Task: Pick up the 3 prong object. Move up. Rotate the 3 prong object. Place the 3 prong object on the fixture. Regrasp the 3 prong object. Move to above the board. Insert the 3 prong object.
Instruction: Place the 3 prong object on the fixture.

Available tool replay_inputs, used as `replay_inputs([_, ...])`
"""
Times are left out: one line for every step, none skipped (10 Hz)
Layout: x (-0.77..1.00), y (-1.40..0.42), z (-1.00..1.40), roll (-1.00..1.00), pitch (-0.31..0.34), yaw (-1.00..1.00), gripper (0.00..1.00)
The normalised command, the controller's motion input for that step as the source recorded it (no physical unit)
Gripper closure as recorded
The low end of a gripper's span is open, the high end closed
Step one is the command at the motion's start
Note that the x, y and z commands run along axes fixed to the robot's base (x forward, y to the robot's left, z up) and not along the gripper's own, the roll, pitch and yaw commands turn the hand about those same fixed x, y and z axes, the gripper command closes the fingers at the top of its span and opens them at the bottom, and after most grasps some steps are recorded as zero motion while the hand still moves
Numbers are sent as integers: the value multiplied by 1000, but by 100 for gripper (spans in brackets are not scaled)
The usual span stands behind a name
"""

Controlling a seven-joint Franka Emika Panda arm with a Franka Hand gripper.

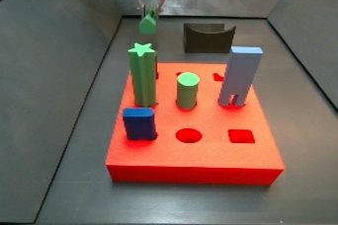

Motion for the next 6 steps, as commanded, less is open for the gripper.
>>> replay_inputs([-4, -2, 1000, 18, 3, 7, 100])
replay_inputs([-11, 1, 1000, 39, 12, 1, 100])
replay_inputs([-16, -1, 1000, 58, 24, -6, 100])
replay_inputs([-20, 0, 1000, 75, 37, -6, 100])
replay_inputs([-23, -1, 1000, 95, 50, -1, 100])
replay_inputs([-27, -2, 1000, 110, 59, 4, 100])
